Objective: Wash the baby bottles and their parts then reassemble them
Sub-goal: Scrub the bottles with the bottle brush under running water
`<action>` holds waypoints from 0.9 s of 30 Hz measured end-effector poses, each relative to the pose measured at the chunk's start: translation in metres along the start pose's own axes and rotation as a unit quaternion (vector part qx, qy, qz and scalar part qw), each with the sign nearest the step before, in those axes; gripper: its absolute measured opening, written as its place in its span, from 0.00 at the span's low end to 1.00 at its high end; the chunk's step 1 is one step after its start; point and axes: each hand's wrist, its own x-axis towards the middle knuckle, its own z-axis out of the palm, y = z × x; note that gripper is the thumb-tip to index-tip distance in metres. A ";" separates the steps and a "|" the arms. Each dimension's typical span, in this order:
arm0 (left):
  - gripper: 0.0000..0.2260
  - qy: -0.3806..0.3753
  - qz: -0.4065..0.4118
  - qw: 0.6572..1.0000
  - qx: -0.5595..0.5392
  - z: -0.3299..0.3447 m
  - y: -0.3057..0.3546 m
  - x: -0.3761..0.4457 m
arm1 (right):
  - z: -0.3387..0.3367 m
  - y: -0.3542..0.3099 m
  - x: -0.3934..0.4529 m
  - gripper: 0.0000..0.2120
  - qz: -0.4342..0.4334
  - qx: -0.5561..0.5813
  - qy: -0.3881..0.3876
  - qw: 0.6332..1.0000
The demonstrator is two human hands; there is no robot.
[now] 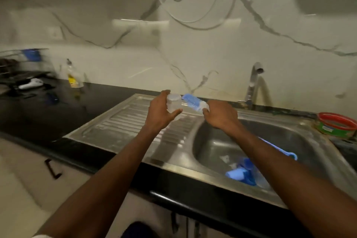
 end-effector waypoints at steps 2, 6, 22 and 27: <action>0.30 0.014 -0.022 0.999 0.033 -0.036 -0.036 0.003 | 0.015 -0.048 0.020 0.16 -0.014 0.028 -0.024 0.999; 0.26 0.046 -0.110 0.986 0.117 -0.094 -0.109 0.009 | 0.044 -0.133 0.049 0.17 -0.043 0.061 -0.058 0.995; 0.33 0.063 -0.220 0.964 0.134 -0.132 -0.213 -0.001 | 0.113 -0.247 0.087 0.12 -0.098 0.019 -0.062 0.993; 0.33 0.050 -0.239 0.961 0.130 -0.124 -0.214 -0.002 | 0.115 -0.241 0.084 0.11 -0.117 0.001 -0.060 0.991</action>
